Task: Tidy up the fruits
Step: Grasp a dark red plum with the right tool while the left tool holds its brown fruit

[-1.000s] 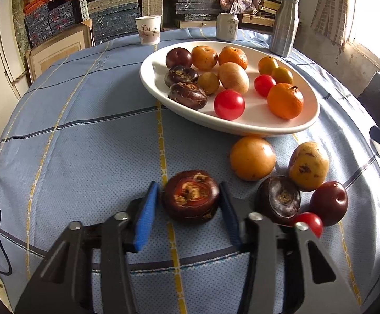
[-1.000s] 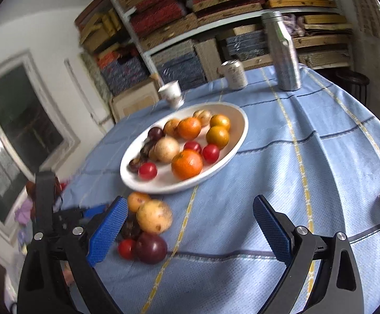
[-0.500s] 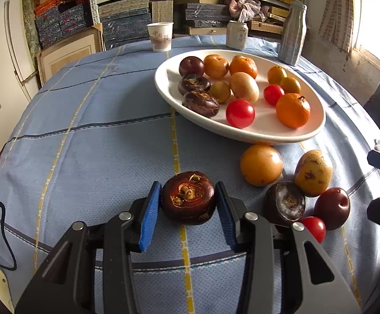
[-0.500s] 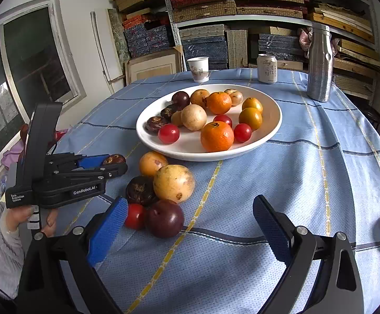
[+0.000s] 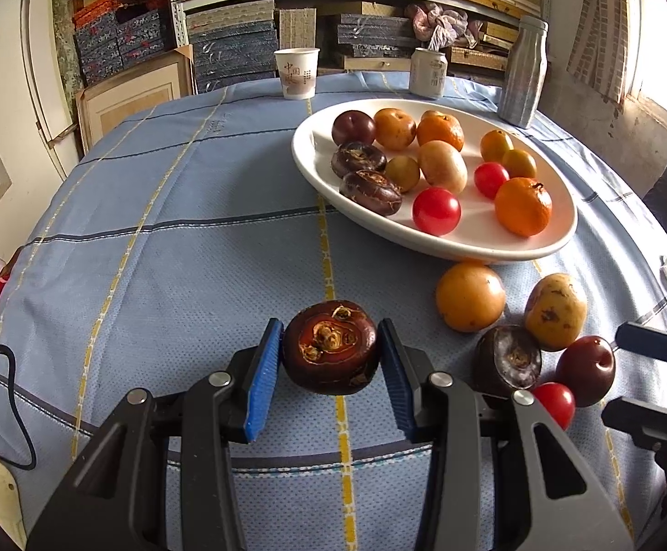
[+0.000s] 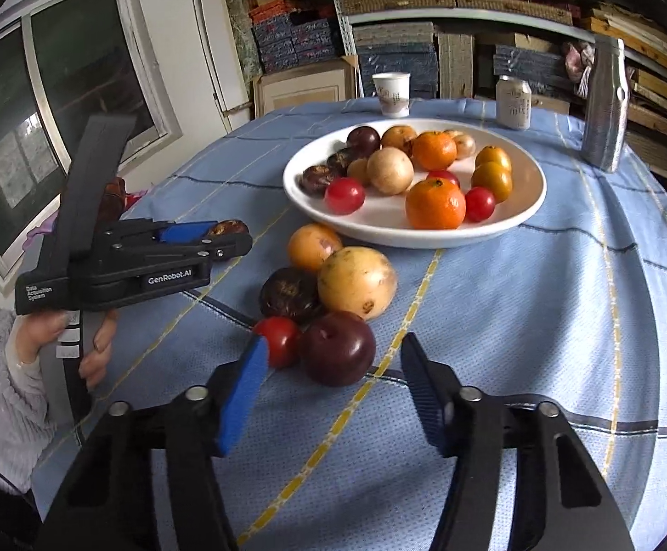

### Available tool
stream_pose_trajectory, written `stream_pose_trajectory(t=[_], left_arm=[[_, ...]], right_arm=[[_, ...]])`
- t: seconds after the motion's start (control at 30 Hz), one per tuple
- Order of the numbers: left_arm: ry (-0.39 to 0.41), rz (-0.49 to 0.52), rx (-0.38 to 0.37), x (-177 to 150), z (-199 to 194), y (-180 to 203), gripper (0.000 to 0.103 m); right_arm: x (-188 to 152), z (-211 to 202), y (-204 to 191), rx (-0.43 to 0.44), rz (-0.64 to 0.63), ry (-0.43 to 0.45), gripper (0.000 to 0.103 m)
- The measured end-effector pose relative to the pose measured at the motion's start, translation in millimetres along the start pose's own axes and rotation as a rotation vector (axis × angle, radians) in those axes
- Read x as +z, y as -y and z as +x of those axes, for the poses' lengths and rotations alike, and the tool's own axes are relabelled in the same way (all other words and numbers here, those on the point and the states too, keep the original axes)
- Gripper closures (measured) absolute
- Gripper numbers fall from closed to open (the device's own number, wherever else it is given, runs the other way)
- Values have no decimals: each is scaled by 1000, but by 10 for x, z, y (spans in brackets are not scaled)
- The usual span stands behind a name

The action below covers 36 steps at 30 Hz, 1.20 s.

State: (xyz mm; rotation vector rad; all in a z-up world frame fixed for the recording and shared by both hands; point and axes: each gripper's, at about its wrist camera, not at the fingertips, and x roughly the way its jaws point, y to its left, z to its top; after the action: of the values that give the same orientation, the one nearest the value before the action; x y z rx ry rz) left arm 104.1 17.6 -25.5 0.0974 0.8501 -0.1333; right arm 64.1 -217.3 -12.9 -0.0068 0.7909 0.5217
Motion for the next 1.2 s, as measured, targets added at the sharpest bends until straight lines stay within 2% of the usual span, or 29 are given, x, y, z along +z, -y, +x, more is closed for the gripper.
stream_pose_trajectory(t=[0.03,0.37,0.47,0.77,0.97,1.2], left_arm=[[-3,1,0,0,6,2,61],[-14,14,11,-3,47,34,61],[-16,16,14,-4,57,38,61],[-29,20,20,-10,92,49,61],[3,28,33,-16,21,68,61],[82,34,56,-26,-172,113,61]], right_arm=[[-1,22,17,4,9,-11,53],[25,156,0,27,30,-70,56],[25,160,18,16,42,-74,63],[25,179,24,23,49,-85,65],[24,166,37,24,56,-76,66],[16,118,69,18,70,-50,66]])
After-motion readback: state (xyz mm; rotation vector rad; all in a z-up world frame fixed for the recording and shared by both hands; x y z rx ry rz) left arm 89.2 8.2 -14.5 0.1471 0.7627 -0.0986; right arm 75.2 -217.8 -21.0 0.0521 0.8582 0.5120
